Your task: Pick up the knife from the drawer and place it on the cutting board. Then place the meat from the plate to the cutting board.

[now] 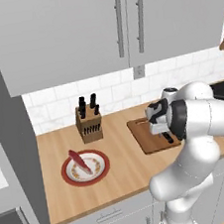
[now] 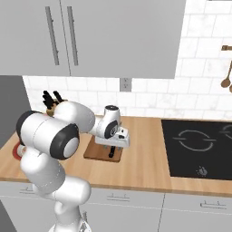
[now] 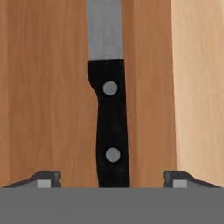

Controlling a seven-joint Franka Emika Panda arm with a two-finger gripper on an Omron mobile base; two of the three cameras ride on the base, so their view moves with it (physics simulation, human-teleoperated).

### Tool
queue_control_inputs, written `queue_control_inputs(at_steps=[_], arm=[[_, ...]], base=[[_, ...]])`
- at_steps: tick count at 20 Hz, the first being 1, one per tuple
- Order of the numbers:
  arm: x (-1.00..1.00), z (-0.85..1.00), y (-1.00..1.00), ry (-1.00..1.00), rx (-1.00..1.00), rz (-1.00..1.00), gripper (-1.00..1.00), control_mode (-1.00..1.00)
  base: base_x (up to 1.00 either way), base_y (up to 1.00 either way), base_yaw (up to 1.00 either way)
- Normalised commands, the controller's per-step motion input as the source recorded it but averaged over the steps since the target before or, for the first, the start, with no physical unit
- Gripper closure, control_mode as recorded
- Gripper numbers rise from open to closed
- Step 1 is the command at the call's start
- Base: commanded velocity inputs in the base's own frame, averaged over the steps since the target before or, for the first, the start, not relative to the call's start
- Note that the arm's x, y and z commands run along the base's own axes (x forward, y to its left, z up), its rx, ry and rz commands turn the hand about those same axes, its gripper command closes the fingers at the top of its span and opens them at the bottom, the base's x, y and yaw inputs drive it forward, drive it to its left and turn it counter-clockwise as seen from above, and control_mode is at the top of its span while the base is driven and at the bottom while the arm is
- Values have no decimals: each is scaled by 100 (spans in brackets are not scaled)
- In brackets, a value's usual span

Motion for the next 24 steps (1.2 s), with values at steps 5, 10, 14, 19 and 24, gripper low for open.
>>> queue_control_inputs(at_steps=[5, 10, 14, 19, 24], arm=[[-6, 43, 31, -12, -7, 0, -100, -100], [-26, 34, 50, -9, 0, 5, -100, -100], [-14, 23, 85, -3, 0, 3, -100, -100], [-27, 4, 98, -3, 0, 2, -100, -100], [-49, 15, 100, 0, 0, 10, -100, -100]], base=[[0, 0, 0], [0, 0, 0], [0, 0, 0], [0, 0, 0], [0, 0, 0]])
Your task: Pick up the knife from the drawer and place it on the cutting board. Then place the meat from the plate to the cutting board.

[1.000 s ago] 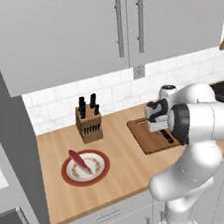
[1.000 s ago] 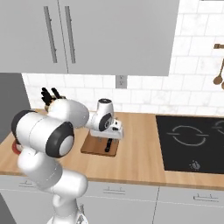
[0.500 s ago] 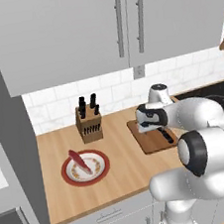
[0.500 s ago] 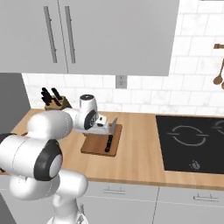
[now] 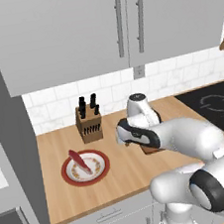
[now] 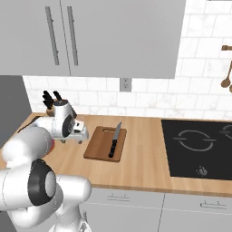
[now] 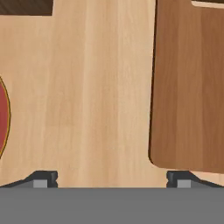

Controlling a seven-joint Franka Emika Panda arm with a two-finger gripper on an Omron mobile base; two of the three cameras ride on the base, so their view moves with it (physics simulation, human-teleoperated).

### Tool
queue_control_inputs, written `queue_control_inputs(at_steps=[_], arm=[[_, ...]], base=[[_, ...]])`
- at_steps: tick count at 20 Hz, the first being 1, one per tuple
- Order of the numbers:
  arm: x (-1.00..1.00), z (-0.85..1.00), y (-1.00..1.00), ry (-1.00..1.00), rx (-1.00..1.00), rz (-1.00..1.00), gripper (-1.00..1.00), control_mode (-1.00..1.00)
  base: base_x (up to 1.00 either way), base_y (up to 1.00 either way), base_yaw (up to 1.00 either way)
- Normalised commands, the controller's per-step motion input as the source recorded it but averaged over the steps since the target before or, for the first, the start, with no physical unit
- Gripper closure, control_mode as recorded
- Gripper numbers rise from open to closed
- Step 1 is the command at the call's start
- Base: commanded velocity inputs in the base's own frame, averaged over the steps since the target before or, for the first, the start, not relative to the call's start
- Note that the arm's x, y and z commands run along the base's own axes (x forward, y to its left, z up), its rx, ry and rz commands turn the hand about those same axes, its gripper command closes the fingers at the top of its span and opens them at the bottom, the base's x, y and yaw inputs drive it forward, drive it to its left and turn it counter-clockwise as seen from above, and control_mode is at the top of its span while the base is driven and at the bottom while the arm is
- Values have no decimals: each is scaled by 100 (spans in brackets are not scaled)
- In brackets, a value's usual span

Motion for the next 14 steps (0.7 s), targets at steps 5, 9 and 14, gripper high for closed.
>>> queue_control_inputs(at_steps=[5, 9, 14], arm=[[-38, 30, 100, -1, 0, 9, -100, -100], [-17, 0, 91, -7, 10, 8, -100, -100], [1, 6, 83, -1, -1, 0, -100, -100]], base=[[0, 0, 0], [0, 0, 0], [0, 0, 0]])
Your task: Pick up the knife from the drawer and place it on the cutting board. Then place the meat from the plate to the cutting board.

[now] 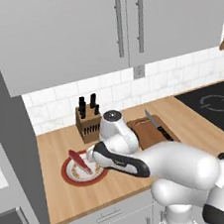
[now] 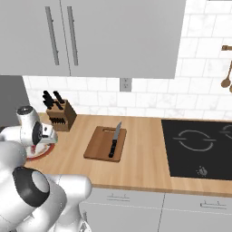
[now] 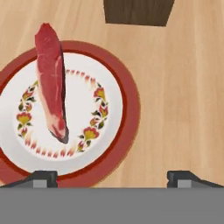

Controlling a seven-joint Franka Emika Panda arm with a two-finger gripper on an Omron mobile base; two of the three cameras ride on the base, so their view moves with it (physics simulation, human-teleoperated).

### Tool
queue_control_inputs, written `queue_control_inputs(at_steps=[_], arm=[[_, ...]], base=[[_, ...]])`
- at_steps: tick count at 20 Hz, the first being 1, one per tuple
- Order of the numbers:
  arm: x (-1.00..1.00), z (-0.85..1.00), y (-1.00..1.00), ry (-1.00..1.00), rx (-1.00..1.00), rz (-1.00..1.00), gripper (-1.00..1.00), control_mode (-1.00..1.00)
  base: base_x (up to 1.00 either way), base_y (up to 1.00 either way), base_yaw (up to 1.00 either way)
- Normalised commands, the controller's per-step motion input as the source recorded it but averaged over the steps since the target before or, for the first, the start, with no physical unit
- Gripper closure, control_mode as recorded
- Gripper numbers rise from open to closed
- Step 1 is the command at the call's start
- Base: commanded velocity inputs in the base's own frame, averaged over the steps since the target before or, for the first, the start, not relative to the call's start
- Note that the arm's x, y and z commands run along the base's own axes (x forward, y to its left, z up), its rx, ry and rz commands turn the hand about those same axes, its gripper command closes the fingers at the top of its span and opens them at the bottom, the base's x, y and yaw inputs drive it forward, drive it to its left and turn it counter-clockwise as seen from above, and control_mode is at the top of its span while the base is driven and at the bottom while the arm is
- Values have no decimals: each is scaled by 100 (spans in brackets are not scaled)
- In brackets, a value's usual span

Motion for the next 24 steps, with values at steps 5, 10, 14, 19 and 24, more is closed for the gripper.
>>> queue_control_inputs(at_steps=[5, 10, 14, 19, 24], arm=[[5, 0, 92, 0, -6, 0, -100, -100], [21, -1, 34, 0, -1, 0, -100, -100], [30, -13, 16, 0, 0, 0, -100, -100], [27, -22, 12, 0, 0, 0, -100, -100], [14, -29, 9, 0, 0, 0, -100, -100]], base=[[0, 0, 0], [0, 0, 0], [0, 0, 0], [0, 0, 0], [0, 0, 0]])
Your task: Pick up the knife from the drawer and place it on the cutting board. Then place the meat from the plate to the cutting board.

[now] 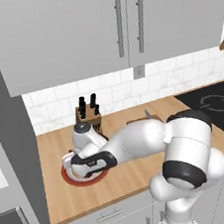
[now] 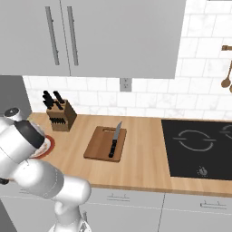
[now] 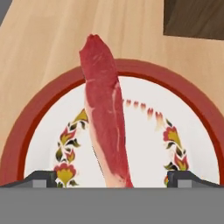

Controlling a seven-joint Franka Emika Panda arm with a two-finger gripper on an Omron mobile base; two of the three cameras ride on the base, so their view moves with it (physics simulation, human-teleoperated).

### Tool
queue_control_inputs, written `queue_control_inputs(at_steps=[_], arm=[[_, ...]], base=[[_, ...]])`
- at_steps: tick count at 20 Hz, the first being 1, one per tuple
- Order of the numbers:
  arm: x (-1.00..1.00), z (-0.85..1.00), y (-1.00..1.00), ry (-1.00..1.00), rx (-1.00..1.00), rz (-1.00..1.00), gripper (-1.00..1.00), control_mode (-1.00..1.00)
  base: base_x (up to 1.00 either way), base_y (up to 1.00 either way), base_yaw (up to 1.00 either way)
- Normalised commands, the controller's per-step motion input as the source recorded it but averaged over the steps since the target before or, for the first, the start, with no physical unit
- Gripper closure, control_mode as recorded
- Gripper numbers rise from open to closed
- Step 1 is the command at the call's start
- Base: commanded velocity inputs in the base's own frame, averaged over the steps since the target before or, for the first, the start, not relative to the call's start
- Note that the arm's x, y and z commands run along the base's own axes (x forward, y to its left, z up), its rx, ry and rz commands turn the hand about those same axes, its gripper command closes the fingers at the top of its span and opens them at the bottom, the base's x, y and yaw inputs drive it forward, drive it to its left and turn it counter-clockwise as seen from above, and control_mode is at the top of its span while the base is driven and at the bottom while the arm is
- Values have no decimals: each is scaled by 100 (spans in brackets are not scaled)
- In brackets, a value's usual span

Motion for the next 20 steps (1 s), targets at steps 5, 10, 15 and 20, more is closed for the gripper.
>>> queue_control_inputs(at_steps=[5, 10, 15, 20], arm=[[10, -34, 1, 2, 0, 0, -100, -100], [3, -22, 0, 6, 0, 0, -100, -100], [0, -17, 0, 6, 0, 0, -100, -100], [1, -11, 0, 4, 0, 0, 100, -100]], base=[[0, 0, 0], [0, 0, 0], [0, 0, 0], [0, 0, 0]])
